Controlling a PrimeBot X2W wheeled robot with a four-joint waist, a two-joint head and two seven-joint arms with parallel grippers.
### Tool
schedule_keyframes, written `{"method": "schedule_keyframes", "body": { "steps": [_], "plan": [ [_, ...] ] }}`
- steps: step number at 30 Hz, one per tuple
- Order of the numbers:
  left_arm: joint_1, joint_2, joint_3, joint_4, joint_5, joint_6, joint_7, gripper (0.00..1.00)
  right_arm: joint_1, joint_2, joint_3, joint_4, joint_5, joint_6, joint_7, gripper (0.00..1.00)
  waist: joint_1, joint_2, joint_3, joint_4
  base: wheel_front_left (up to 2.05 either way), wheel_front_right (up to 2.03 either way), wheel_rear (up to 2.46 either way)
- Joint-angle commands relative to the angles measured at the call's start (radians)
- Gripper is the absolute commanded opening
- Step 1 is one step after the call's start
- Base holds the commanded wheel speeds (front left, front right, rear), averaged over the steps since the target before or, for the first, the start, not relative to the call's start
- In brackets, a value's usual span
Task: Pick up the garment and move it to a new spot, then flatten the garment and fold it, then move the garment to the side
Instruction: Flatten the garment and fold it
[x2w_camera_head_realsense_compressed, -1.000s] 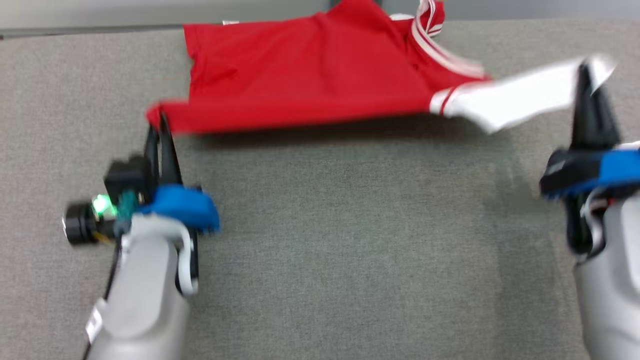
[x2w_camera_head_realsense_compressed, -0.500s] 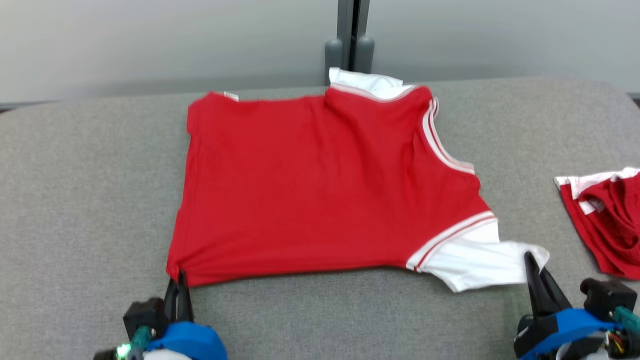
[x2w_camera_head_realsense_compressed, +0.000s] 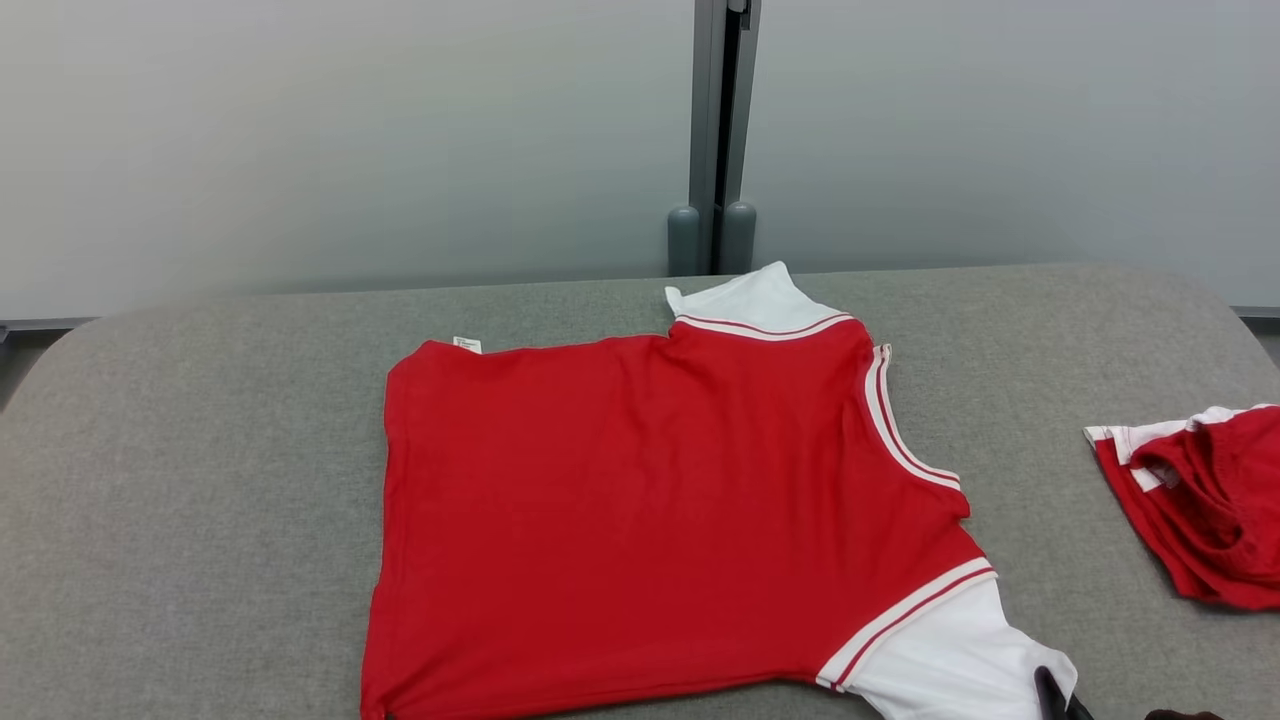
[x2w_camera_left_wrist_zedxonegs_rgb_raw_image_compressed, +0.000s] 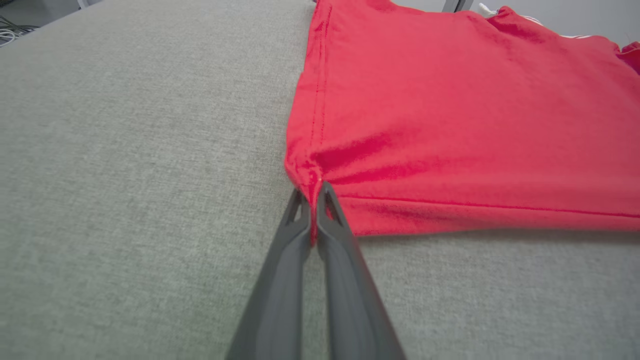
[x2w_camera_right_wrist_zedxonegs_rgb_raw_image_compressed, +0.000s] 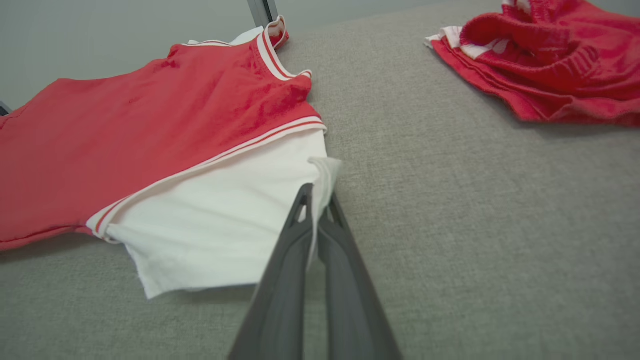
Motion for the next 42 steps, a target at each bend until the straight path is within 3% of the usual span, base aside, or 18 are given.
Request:
{"method": "schedule_keyframes", "body": {
  "steps": [1,13,25,34,35,36,42],
  "plan": [
    [0.004,0.004,0.000,-0.011,0.000,0.003,-0.005,0.00,0.014,-0.003,-0.002,-0.008,0.006,0.000,-0.003,0.00,0.0002,0.0003,0.000,0.002,0.00,0.00,0.00],
    [-0.171,0.002,-0.004,-0.086,0.018,-0.027,-0.005,0.00,-0.196,0.033,-0.075,-0.094,0.038,0.000,-0.003,0.00,0.0002,0.0003,0.064,0.019,0.00,0.00,0.00],
    [-0.445,0.002,-0.066,0.100,0.010,-0.010,-0.005,0.00,-0.508,-0.009,-0.060,0.078,-0.037,0.000,-0.003,0.00,0.0002,0.0003,0.209,0.045,0.00,0.00,0.00],
    [-0.552,0.002,-0.078,0.165,0.004,0.025,-0.005,0.02,-0.627,-0.007,-0.072,0.170,-0.097,0.000,-0.003,0.00,0.0002,0.0003,0.270,0.053,0.00,0.00,0.00],
    [-0.552,0.002,-0.082,0.170,0.005,0.027,-0.005,0.69,-0.631,-0.004,-0.078,0.173,-0.104,0.000,-0.004,0.69,0.0002,0.0003,0.271,0.053,0.00,0.00,0.00],
    [-0.552,0.002,-0.087,0.169,0.005,0.028,-0.005,1.00,-0.633,0.003,-0.082,0.176,-0.108,0.000,-0.003,1.00,0.0002,0.0003,0.272,0.053,0.00,0.00,0.00],
    [-0.494,0.002,-0.090,0.137,-0.025,0.049,-0.005,1.00,-0.590,0.024,-0.115,0.123,-0.128,0.000,-0.003,1.00,0.0002,0.0003,0.262,0.046,0.00,0.00,0.00]
  ]
}}
